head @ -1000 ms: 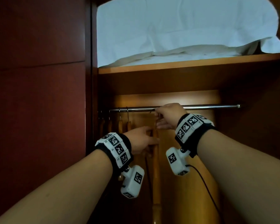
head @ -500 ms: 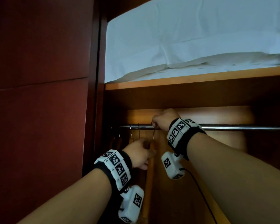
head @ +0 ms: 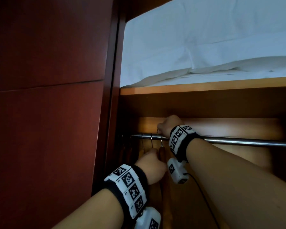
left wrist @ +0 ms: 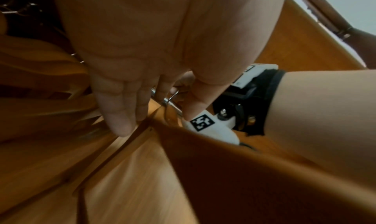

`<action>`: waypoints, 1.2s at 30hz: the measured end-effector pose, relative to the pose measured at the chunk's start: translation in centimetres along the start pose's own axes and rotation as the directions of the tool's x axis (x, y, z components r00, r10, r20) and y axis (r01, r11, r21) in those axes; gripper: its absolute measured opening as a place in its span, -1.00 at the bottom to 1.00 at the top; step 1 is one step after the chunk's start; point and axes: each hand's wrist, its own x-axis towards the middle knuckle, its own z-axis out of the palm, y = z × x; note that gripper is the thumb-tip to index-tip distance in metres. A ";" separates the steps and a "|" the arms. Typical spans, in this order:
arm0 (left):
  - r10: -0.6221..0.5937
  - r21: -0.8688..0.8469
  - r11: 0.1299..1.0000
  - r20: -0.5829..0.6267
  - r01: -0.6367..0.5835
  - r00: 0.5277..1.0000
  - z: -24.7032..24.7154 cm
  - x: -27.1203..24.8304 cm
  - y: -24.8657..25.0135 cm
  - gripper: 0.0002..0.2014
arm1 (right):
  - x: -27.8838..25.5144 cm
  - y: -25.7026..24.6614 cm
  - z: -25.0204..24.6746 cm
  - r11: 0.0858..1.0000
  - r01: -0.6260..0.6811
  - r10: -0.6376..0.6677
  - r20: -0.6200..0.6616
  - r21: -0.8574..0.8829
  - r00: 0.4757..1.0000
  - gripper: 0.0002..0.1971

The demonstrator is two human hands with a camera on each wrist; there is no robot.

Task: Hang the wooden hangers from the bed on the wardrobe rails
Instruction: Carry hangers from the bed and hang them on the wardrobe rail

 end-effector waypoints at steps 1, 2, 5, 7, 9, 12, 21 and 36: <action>0.002 0.010 1.000 0.003 -0.002 1.000 0.0 0.2 -0.1 -0.54 | 0.3 -0.1 0.2 1.000 0.001 -0.001 0.004 -0.021 1.000 -0.73; 0.005 0.020 1.000 0.005 -0.005 1.000 0.1 0.5 -0.2 -0.51 | 0.6 -0.1 0.3 0.999 -0.001 0.001 0.002 -0.044 1.000 -0.74; -0.002 0.054 0.999 0.030 0.001 1.000 0.2 0.8 -0.1 -0.50 | 1.2 -0.3 0.5 0.994 -0.009 0.011 0.020 -0.109 1.000 -0.68; -0.025 0.082 0.996 0.071 0.019 0.997 0.1 1.0 0.1 -0.53 | 1.4 -0.3 0.6 0.990 0.002 0.006 0.054 -0.143 0.999 -0.67; -0.047 0.109 0.993 0.083 0.038 0.995 0.2 1.2 0.2 -0.56 | 1.5 -0.4 0.7 0.987 0.010 0.001 0.071 -0.159 0.997 -0.68; -0.044 0.153 0.988 0.081 0.031 0.996 0.0 1.0 0.5 -0.60 | 1.4 -0.4 1.0 0.982 0.016 -0.003 0.066 -0.190 0.998 -0.68; -0.105 0.076 0.992 0.093 0.099 0.990 -0.1 0.7 0.5 -0.67 | -0.3 0.1 0.5 0.972 0.023 -0.007 0.068 -0.234 0.998 -0.74; 0.056 -0.392 0.920 0.065 -0.026 0.996 -0.7 -3.8 2.4 -0.82 | -12.6 2.1 -7.7 0.958 -0.009 0.010 0.005 -0.288 1.000 -0.81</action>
